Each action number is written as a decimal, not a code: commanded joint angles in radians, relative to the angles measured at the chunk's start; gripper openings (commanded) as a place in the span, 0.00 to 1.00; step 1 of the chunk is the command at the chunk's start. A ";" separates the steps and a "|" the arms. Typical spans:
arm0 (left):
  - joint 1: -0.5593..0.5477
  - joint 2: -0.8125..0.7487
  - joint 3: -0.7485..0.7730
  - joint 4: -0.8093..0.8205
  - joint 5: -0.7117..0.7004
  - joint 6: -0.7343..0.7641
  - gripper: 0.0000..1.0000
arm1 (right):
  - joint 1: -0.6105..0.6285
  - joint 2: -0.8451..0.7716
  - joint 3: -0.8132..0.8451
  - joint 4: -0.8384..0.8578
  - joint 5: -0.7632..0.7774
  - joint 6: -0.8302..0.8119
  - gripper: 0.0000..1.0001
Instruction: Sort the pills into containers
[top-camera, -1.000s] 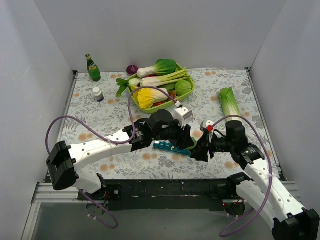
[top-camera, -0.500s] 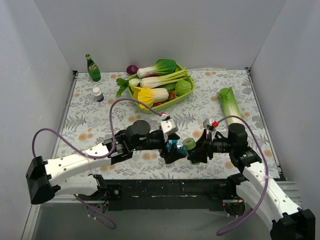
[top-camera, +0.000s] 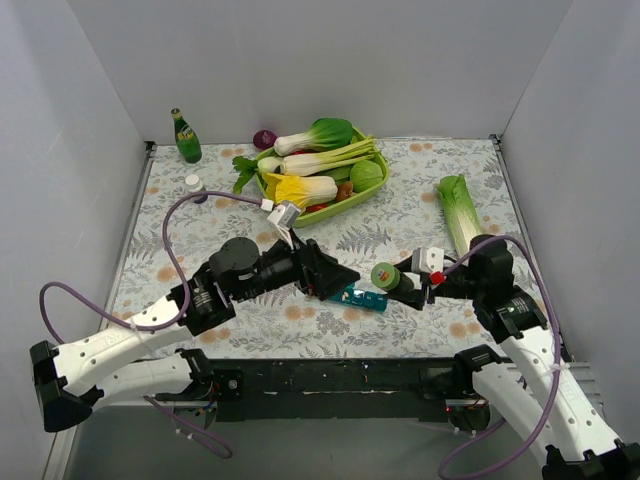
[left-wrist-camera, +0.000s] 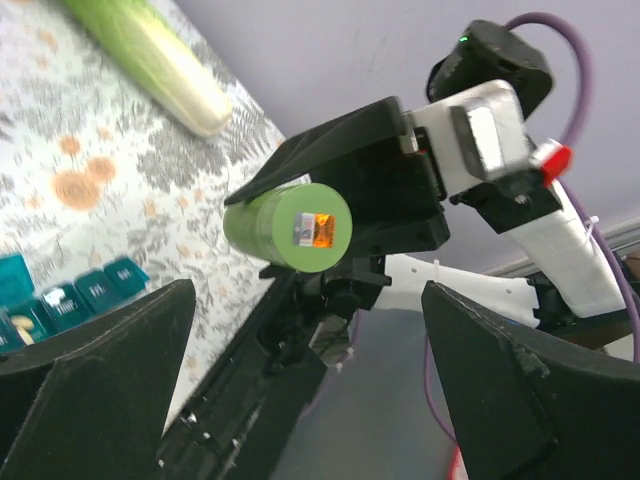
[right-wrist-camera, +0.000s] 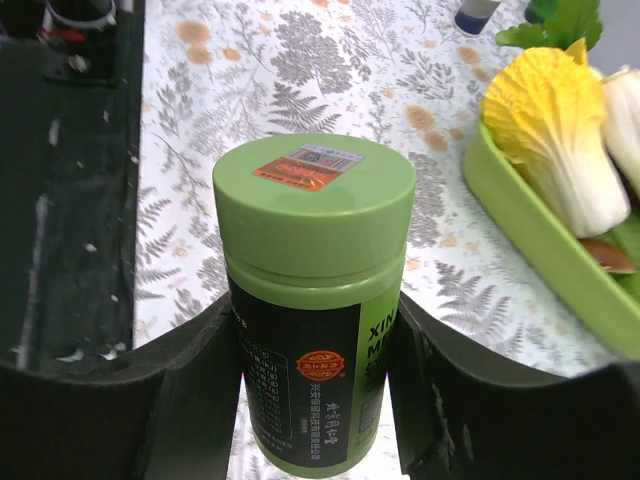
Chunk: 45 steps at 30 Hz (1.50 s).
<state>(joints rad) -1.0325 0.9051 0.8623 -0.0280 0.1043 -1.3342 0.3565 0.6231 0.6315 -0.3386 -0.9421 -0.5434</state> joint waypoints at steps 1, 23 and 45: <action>0.012 0.029 0.041 -0.059 -0.017 -0.222 0.98 | 0.038 -0.017 0.068 -0.059 0.077 -0.263 0.01; -0.074 0.486 0.465 -0.487 -0.275 -0.465 0.83 | 0.119 0.023 0.073 -0.025 0.353 -0.348 0.01; -0.075 0.485 0.350 -0.319 -0.039 -0.177 0.06 | 0.104 0.038 0.060 0.030 0.270 -0.055 0.01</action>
<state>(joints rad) -1.0988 1.4250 1.2846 -0.4072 -0.0681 -1.6962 0.4706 0.6575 0.6712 -0.4210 -0.5850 -0.7303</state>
